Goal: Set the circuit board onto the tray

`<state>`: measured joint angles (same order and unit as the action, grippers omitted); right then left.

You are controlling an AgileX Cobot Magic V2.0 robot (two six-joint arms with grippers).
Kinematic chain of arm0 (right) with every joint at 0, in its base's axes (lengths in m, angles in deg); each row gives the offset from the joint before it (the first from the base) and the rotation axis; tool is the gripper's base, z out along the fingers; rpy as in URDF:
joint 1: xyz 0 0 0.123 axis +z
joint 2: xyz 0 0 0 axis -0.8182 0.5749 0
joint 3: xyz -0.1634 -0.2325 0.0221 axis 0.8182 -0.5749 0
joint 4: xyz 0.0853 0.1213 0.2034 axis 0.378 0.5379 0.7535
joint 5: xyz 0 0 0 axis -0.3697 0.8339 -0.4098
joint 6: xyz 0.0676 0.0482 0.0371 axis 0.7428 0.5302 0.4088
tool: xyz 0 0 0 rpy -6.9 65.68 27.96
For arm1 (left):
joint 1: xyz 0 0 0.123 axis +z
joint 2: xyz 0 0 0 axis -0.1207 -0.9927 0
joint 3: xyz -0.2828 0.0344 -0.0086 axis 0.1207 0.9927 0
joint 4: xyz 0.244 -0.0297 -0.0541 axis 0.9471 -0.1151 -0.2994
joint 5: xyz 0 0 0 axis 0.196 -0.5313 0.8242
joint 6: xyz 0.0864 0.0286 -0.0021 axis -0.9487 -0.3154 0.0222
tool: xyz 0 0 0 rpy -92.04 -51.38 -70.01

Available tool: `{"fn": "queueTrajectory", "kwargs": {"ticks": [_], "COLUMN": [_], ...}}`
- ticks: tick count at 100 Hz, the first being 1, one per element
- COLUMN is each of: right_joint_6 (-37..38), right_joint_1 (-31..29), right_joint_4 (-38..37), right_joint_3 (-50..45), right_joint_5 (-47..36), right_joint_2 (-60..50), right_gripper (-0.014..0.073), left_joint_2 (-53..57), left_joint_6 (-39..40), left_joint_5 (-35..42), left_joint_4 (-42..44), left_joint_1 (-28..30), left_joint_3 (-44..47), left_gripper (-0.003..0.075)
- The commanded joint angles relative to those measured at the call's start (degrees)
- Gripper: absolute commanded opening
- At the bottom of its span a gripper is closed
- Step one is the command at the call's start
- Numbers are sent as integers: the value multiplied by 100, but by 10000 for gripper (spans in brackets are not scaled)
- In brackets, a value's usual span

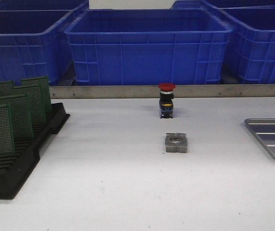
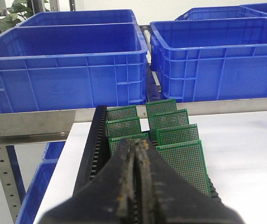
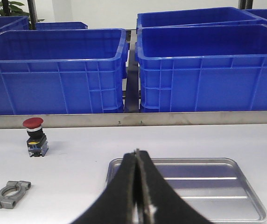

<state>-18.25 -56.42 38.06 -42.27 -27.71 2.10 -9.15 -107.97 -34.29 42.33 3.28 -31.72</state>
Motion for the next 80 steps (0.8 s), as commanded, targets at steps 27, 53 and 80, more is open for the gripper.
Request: {"fn": "queueTrajectory", "kwargs": {"ticks": [27, 53, 80], "right_joint_6": [-6, -6, -6], "right_joint_1": [-5, -5, -5], "right_joint_4": [12, 12, 12], "right_joint_3": [-22, -22, -22], "right_joint_5": [-464, -464, -464], "right_joint_2": [-35, -35, -35], "right_gripper": [-60, -60, -60], "left_joint_2": [165, 52, -1440], "left_joint_6": [-1, -1, -1], "left_joint_5": [498, -189, -2543], "left_joint_4": [-39, -196, -182], "left_joint_1": [-52, -52, -52], "left_joint_3": [217, -669, -3060], "left_gripper": [-18, -18, -18]}}
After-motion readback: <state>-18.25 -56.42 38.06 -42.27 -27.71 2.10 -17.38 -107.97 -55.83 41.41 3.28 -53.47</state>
